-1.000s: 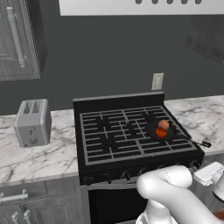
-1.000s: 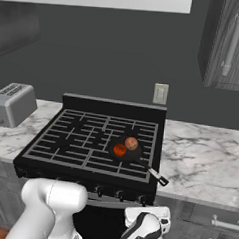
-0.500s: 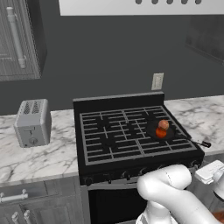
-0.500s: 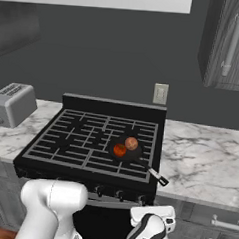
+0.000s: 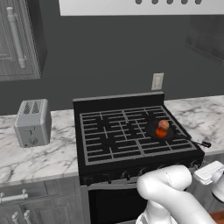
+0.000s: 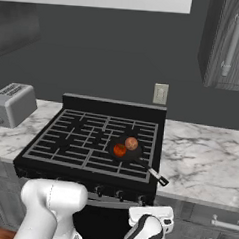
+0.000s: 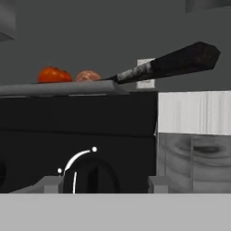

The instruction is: Place the pan on the front right burner on the stove. Then place the tomato and the onion in the pan and turn on the front right burner.

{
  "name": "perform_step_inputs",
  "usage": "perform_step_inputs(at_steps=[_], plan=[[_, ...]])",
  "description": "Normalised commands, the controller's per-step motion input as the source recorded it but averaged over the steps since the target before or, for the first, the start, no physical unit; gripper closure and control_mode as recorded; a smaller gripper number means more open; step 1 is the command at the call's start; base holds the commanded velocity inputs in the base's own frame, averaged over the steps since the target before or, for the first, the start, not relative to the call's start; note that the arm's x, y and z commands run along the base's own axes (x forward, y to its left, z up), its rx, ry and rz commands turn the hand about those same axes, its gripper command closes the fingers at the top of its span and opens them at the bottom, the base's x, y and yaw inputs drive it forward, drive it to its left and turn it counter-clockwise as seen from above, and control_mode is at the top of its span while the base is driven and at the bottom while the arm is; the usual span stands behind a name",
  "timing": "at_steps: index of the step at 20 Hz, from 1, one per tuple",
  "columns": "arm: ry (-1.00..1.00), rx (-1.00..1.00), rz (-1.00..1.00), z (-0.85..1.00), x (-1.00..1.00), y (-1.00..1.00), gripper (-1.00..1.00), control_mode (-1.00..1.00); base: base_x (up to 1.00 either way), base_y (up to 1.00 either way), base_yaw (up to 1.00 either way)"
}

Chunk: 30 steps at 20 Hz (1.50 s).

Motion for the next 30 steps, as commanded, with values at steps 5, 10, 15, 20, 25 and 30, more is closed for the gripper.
perform_step_inputs(at_steps=[5,10,15,20,25,30], plan=[[-0.07,0.00,-0.03,0.00,0.00,0.06,1.00,-1.00,0.00,0.00,0.00],[-0.08,0.00,-0.04,0.00,0.00,0.04,1.00,-1.00,0.00,0.00,0.00],[-0.06,-0.02,-0.01,0.00,0.00,0.13,1.00,-1.00,0.00,0.00,0.00],[-0.05,-0.22,0.00,0.00,0.12,0.14,1.00,-1.00,0.00,0.00,0.00],[-0.05,-0.36,0.00,0.00,0.18,0.08,1.00,-1.00,0.00,0.00,0.00],[-0.11,-0.49,0.00,0.00,0.09,0.10,1.00,-1.00,0.00,0.00,0.00]])
